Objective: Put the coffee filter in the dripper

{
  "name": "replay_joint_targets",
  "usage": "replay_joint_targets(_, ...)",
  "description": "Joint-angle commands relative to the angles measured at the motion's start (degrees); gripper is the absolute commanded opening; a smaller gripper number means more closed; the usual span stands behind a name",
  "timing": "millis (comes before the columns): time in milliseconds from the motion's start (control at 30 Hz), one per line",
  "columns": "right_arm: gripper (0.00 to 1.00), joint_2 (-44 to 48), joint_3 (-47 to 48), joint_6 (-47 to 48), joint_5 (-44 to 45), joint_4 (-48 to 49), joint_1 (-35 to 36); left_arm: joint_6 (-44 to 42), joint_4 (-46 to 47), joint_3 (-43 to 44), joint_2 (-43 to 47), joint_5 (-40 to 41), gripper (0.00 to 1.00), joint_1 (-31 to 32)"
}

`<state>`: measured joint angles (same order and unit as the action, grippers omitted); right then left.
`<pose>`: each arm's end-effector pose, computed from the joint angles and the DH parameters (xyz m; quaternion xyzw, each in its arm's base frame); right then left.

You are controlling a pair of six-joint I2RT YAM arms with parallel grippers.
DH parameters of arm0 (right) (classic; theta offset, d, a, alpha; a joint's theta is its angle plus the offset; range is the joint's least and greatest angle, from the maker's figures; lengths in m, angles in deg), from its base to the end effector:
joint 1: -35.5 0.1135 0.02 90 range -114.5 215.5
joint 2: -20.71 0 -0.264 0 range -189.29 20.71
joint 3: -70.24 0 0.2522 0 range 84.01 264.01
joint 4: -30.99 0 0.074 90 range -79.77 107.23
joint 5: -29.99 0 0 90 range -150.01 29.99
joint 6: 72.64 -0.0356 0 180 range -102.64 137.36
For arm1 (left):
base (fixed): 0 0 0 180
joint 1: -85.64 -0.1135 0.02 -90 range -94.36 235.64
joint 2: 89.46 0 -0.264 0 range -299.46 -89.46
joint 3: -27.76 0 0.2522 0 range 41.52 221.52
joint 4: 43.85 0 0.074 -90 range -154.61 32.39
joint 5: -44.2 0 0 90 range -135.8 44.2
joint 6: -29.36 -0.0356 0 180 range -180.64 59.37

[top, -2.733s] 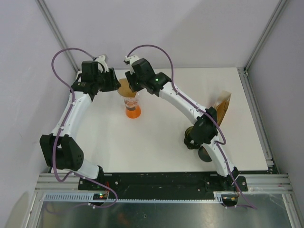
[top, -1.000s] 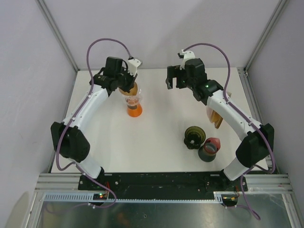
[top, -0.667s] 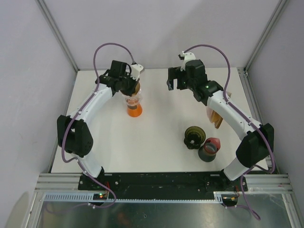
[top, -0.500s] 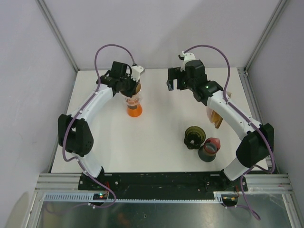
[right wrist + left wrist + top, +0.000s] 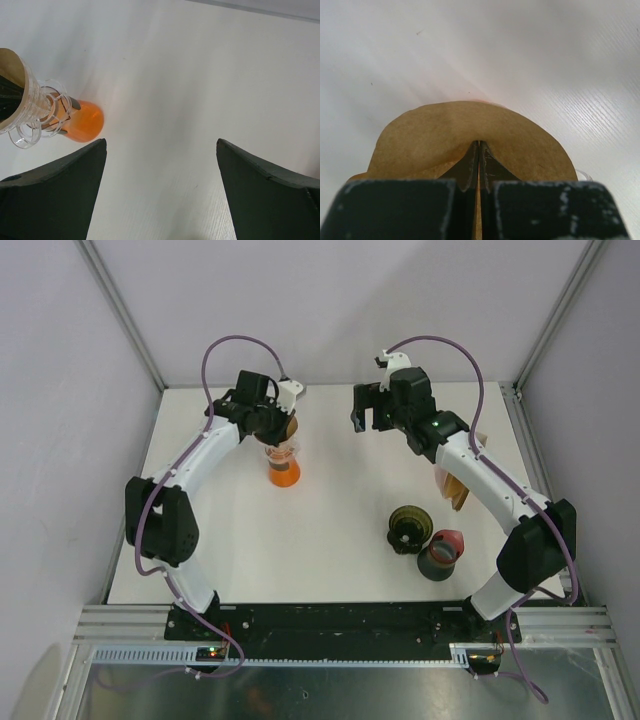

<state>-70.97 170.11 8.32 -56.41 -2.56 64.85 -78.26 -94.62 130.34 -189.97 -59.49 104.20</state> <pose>0.3291 0.1825 0.3664 -0.1324 0.8344 0.1506 0.5134 0.3688 -0.1327 0.3006 0.3284 0.8701 -0.1144 0.3492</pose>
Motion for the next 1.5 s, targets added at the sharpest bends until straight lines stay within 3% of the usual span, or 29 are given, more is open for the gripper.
replay_joint_targets(0, 0.96, 0.8, 0.2, -0.4, -0.4, 1.4, -0.3, -0.7, 0.6, 1.3, 2.4, -1.2, 0.0, -0.2)
replay_joint_targets(667, 0.96, 1.2, 0.2, -0.1, -0.6, 1.2, 0.0, -1.7, -0.1, 3.5, 5.2, -0.3, 0.0, -0.2)
replay_joint_targets(1133, 0.96, 1.5, 0.2, -0.4, -0.9, 1.7, 0.1, -2.7, -1.0, 1.6, 1.2, -0.3, 0.0, -0.2)
replay_joint_targets(1300, 0.99, -0.6, 1.5, -1.9, -6.9, 6.3, 2.8, -2.6, -1.0, 2.0, 1.1, -0.8, 0.0, -0.2)
replay_joint_targets(1467, 0.96, -6.4, 4.6, -7.5, -14.1, 13.8, 6.0, -2.6, -1.0, 1.9, 1.1, -1.1, 0.0, -0.2)
